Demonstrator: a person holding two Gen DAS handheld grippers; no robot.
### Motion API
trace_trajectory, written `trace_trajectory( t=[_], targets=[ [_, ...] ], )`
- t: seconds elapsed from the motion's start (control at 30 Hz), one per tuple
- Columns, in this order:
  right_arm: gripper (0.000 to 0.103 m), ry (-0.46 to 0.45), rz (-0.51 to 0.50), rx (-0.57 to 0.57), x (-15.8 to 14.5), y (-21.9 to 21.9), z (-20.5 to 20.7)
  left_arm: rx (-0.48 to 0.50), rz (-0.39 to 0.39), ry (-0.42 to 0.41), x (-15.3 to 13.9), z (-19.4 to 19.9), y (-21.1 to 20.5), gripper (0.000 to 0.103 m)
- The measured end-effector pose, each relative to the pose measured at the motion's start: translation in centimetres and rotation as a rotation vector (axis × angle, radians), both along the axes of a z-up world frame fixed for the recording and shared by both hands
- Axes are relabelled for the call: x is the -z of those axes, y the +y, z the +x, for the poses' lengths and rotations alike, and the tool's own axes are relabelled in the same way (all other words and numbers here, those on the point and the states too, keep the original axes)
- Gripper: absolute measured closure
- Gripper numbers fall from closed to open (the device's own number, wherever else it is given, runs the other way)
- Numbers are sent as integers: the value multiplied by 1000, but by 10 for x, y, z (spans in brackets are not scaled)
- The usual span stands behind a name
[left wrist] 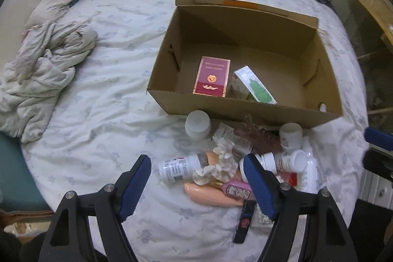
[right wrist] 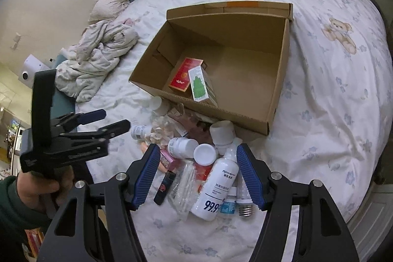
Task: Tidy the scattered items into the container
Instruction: 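Withdraw both grippers from the cardboard box back toward the items, then grasp the black lighter with the left gripper while the right gripper grasps the white spray bottle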
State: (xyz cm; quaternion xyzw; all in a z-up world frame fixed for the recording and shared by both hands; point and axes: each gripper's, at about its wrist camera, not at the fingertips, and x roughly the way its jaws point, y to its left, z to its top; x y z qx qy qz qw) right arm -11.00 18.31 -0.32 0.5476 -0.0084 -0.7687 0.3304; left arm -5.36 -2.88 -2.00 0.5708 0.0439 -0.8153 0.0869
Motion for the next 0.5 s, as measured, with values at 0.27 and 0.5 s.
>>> trace_trajectory(
  t=[0.27,0.5],
  targets=[
    [34,-30,-6,36,15,-5,17,33,88,24,6,17,-28,25],
    [34,-41,-15,109,25,23,16,91,160,14,29,24,-35,25]
  ],
)
